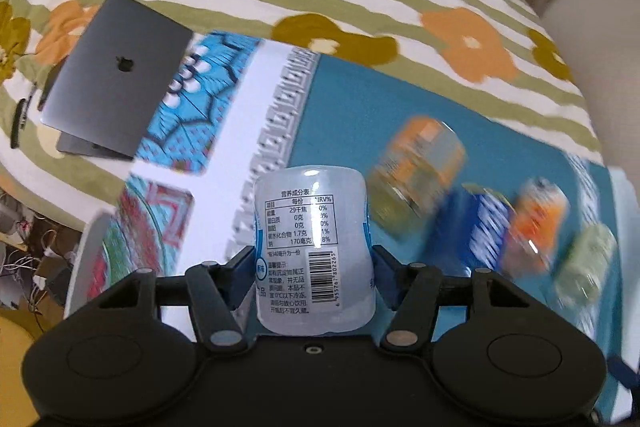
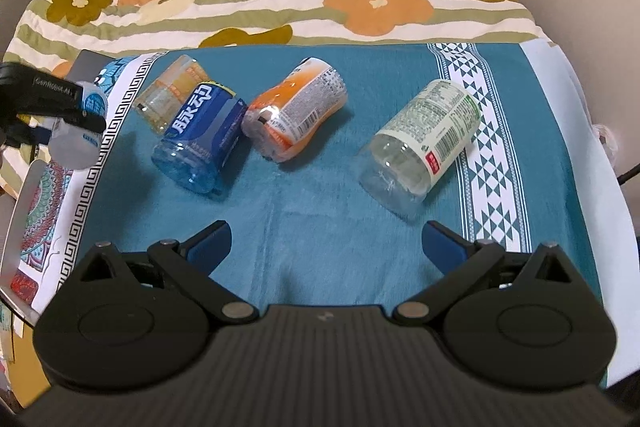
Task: Flip cup upright
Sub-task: 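Lift the white cup with the left gripper and carry it toward the bottles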
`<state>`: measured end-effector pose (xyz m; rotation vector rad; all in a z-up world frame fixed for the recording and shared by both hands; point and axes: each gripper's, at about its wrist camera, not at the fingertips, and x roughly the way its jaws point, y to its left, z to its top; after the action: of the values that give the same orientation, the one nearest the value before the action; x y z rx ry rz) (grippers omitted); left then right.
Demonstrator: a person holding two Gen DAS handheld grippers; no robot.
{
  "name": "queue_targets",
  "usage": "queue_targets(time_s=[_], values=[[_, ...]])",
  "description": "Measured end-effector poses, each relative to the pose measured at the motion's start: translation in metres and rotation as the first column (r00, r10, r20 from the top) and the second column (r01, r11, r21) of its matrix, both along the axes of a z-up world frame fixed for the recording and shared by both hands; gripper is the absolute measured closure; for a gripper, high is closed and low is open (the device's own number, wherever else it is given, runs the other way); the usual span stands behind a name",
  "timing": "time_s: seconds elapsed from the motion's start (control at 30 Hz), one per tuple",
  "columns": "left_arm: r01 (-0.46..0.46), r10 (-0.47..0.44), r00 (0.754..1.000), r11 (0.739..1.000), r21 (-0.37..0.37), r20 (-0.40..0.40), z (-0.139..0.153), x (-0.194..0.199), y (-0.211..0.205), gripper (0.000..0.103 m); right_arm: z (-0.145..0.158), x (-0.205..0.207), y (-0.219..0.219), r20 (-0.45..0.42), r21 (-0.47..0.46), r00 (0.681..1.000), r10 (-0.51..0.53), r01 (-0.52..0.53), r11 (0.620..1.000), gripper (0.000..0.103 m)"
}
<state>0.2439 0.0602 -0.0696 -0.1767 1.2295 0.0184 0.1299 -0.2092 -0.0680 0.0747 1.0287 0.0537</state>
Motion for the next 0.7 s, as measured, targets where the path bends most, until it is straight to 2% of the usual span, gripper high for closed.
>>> queue_targets(time_s=[0.17, 0.37, 0.53, 0.7], values=[[0.088, -0.088, 0.996, 0.995, -0.04, -0.003, 0.002, -0.04, -0.028, 0.038, 0.005, -0.018, 0.001, 0.018, -0.002, 1.0, -0.021, 0.021, 1.0, 0.0], [0.194, -0.195, 0.981, 0.979, -0.058, -0.011, -0.008, -0.074, -0.064, 0.038, 0.011, -0.039, -0.001, 0.035, -0.001, 0.998, -0.054, 0.054, 0.999, 0.0], [0.245, -0.246, 0.969, 0.967, -0.065, -0.014, -0.022, -0.082, -0.085, 0.038, 0.011, -0.051, -0.005, 0.036, -0.003, 0.996, -0.086, 0.086, 0.996, 0.0], [0.276, -0.277, 0.961, 0.96, -0.039, -0.024, -0.039, -0.082, -0.103, 0.038, 0.008, -0.06, -0.012, 0.024, -0.011, 0.993, -0.117, 0.117, 0.993, 0.0]])
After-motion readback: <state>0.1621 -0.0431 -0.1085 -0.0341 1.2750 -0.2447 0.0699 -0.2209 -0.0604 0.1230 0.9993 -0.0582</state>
